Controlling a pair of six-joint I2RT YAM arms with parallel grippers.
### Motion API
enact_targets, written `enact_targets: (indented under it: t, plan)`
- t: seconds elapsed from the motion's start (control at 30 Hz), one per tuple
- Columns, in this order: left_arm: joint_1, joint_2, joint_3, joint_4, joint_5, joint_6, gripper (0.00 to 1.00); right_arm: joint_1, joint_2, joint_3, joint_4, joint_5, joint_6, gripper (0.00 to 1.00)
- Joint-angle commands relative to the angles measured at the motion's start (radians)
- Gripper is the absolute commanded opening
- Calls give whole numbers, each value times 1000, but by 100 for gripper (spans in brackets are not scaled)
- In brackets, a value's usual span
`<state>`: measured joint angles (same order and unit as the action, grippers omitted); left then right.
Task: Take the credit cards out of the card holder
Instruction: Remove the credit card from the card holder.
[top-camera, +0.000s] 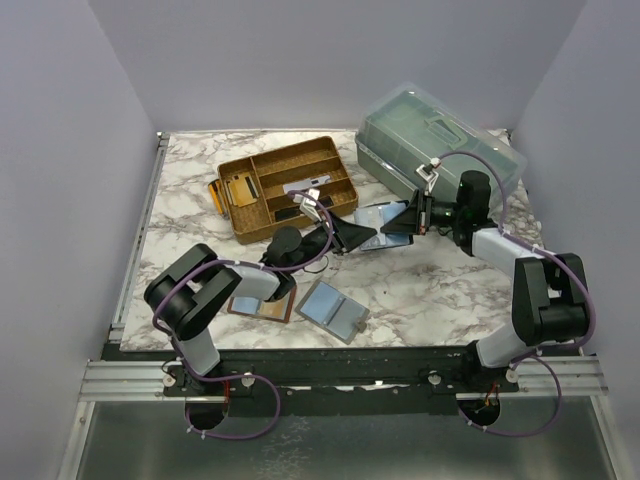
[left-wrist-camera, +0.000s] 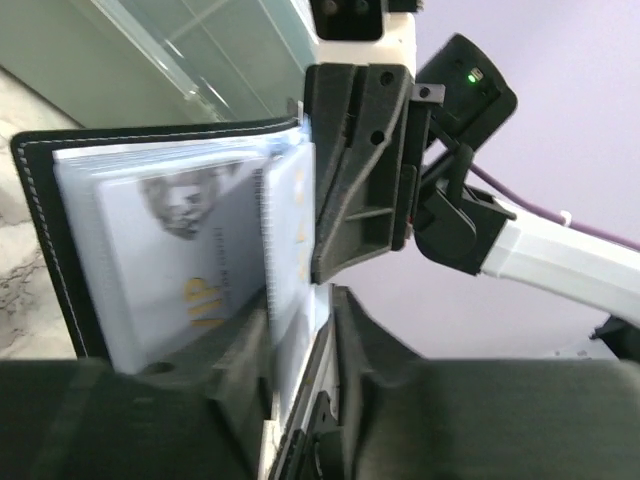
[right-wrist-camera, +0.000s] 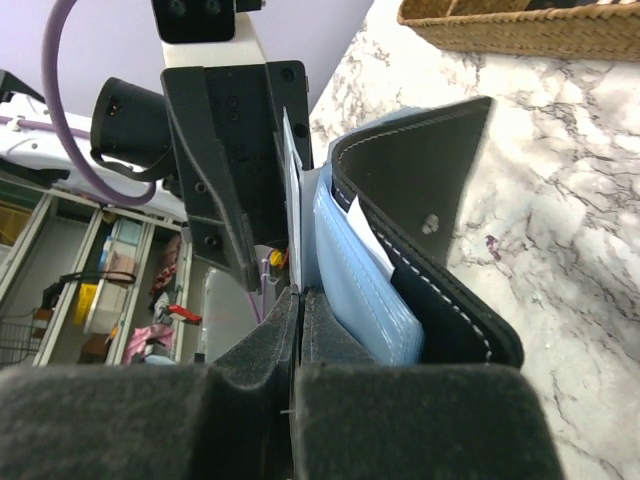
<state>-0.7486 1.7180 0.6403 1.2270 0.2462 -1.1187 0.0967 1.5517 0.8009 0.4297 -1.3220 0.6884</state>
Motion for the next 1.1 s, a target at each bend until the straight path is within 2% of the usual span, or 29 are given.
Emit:
enact_targets:
  t: [0.0,0.33,0.47,0.5,0.53,0.67,0.83,0.93,1.07]
  plan:
    - [0,-68,-20,-9,50,12,40,10,-42,-19,104,-77,45,0]
    - [111,-193,-123,-12,113,13,59,2,-44,-46,232,-123,129,0]
    - [160,-256,-206,-31,103,46,76,0,-45,-63,316,-144,187,0]
    - [167,-271,-227,-31,93,61,93,-1,-44,-66,332,-148,199,0]
    - [173,-283,-247,-31,79,72,97,0,-44,-68,349,-151,209,0]
    - [175,-300,-275,-31,75,109,99,0,-44,-77,404,-165,249,0]
    - [175,-229,-214,-13,190,118,98,0,-45,-84,475,-181,308,0]
    - [175,-165,-180,60,275,79,97,0,-56,-81,477,-187,318,0]
    - [175,-86,-168,199,314,8,95,0,-71,-86,539,-190,386,0]
